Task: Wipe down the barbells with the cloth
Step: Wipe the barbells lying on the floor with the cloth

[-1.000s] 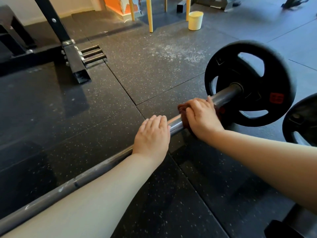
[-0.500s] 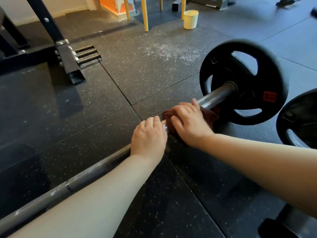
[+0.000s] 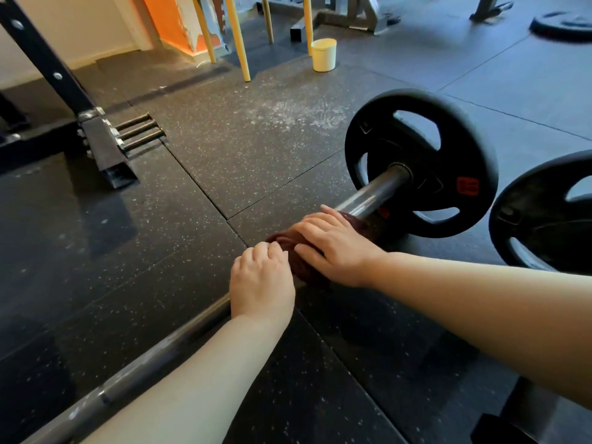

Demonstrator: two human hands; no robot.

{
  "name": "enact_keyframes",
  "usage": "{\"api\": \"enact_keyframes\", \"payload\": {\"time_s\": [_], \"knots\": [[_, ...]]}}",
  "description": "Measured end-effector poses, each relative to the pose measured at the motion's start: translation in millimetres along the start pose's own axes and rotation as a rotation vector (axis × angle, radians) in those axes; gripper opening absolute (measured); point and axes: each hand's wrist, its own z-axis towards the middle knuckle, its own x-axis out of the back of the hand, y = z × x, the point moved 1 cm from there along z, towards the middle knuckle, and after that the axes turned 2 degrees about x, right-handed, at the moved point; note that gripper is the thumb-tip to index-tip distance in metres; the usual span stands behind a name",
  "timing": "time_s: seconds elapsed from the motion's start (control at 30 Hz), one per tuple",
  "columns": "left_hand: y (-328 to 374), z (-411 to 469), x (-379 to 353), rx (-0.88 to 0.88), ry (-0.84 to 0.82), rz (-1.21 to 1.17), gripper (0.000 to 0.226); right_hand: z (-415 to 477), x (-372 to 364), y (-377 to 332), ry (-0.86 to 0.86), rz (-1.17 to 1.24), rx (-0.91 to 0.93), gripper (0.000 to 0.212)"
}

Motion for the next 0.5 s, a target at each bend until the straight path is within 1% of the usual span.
{"api": "enact_keyframes", "payload": {"time_s": [0.03, 0.07, 0.1, 0.17, 0.23, 0.27, 0.3, 0.33, 0.37, 0.43, 0.47, 0.5], "knots": [[-1, 0, 0, -0.014, 0.006, 0.005, 0.031, 0, 5, 12, -0.031, -0.04, 0.036, 0.052], [-3, 0, 0, -0.033, 0.004, 0.008, 0.031, 1, 10, 26, -0.017, -0.069, 0.017, 0.054], [-4, 0, 0, -0.05, 0.003, 0.009, 0.033, 0, 15, 41, 0.034, -0.079, -0.06, 0.056], [-3, 0, 3, -0.056, -0.004, 0.015, 0.036, -2, 25, 71, 0.178, -0.027, -0.316, 0.057], [-3, 0, 3, -0.041, -0.018, 0.031, 0.04, -1, 25, 80, 0.272, 0.056, -0.522, 0.045], [-2, 1, 4, -0.036, -0.022, 0.037, 0.042, 0, 20, 75, 0.287, 0.097, -0.568, 0.039], [-1, 0, 4, -0.034, -0.021, 0.05, 0.044, 1, 13, 64, 0.289, 0.129, -0.562, 0.037], [-1, 1, 5, -0.035, -0.019, 0.063, 0.046, 0, 8, 51, 0.288, 0.145, -0.491, 0.038], [-1, 2, 6, -0.038, -0.021, 0.078, 0.047, -2, 3, 36, 0.266, 0.146, -0.37, 0.041], [1, 6, 7, -0.054, -0.036, 0.112, 0.047, -9, 0, 22, 0.123, 0.106, -0.126, 0.045], [2, 9, 8, -0.064, -0.041, 0.122, 0.045, -9, 5, 27, 0.059, 0.062, -0.043, 0.047], [3, 11, 9, -0.076, -0.046, 0.128, 0.042, -8, 10, 36, 0.038, 0.015, -0.016, 0.049]]}}
